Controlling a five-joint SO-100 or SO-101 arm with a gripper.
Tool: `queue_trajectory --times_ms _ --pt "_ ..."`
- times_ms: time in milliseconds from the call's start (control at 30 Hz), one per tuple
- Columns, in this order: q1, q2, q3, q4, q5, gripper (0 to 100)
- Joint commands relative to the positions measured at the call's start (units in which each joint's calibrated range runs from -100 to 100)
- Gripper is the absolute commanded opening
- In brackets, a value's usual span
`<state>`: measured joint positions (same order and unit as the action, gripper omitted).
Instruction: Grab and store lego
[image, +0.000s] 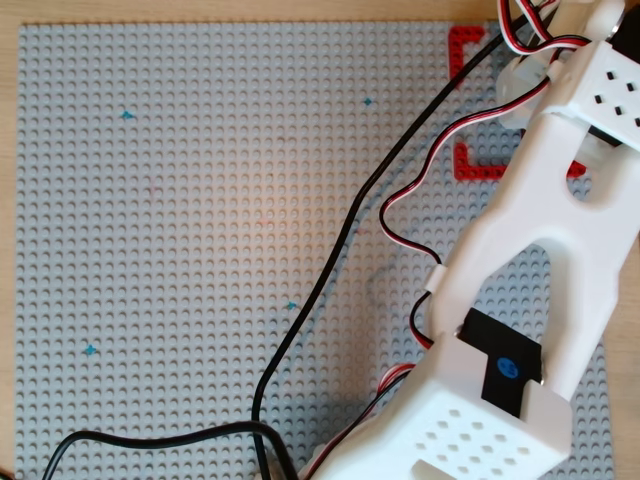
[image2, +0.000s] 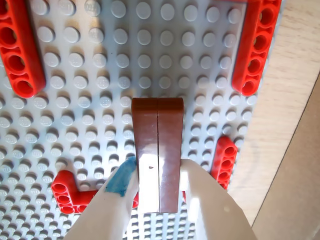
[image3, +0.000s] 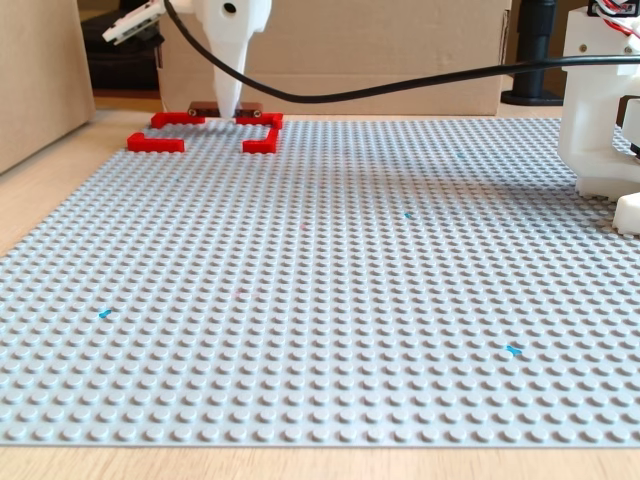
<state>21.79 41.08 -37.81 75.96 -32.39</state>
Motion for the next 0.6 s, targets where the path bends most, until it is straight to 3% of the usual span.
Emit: queue_trajectory --times_ms 0,167,367,567 --pt "0.47 -0.77 -0.94 -0.62 -0.25 2" --pt "0.47 -0.6 -0.94 -0.45 -0.3 2" --pt "0.24 -0.69 -0.94 0.16 -0.98 19" --pt "-0.27 -1.28 -1.03 2.08 -2.44 15"
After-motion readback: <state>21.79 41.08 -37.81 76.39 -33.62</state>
